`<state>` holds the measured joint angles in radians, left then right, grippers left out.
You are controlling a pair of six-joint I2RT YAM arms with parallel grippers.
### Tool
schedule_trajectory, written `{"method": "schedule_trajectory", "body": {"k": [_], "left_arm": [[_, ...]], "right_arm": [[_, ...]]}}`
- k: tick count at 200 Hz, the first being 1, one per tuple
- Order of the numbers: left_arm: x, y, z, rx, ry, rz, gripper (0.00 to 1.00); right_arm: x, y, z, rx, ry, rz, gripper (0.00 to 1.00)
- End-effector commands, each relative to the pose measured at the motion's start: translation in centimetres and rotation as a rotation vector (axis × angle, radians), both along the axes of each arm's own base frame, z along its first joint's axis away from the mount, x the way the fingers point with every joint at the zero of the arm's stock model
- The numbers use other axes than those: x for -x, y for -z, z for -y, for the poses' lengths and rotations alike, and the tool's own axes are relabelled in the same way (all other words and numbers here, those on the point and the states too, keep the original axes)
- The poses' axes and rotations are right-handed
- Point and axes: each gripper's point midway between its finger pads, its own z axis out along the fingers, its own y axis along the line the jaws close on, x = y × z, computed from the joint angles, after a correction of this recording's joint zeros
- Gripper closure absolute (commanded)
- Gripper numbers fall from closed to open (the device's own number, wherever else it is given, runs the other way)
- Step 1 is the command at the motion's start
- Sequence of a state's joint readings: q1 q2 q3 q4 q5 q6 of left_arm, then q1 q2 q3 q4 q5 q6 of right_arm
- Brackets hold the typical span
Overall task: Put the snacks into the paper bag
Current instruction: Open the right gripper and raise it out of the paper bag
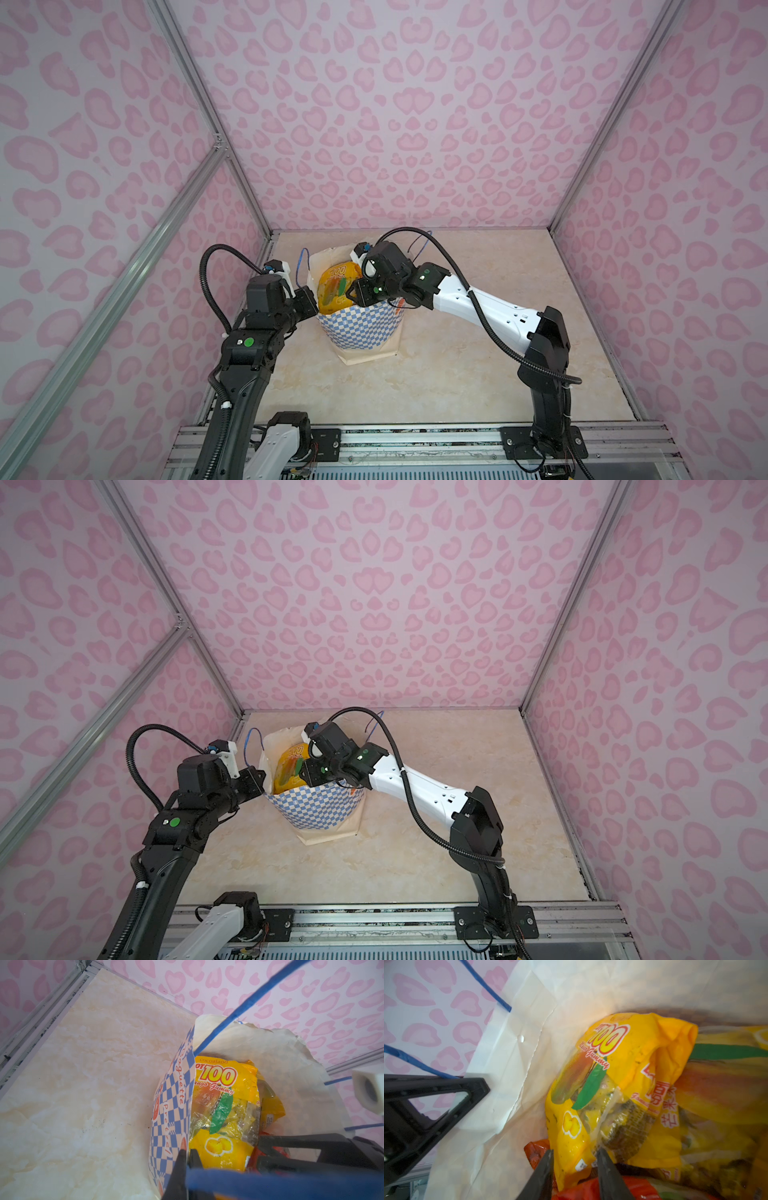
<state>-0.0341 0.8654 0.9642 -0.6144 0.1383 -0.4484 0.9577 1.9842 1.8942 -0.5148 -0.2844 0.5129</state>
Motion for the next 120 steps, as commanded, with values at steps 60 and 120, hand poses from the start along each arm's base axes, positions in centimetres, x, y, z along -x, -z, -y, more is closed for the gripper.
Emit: {"method": "schedule_trajectory", "body": {"k": [60,120], "left_arm": [[-0.5,-0.8,-0.3,-0.007,-0.017,0.038,0.9],[-0.6,-0.9,-0.4,-0.008,-0.028,0.037,0.83]], "right_arm": [[-4.9,-11.8,6.3,-0.018,0.129,0.273,0.18],[-8.2,-12.7,19.1,0.075,0.395,0.361,0.03]]}}
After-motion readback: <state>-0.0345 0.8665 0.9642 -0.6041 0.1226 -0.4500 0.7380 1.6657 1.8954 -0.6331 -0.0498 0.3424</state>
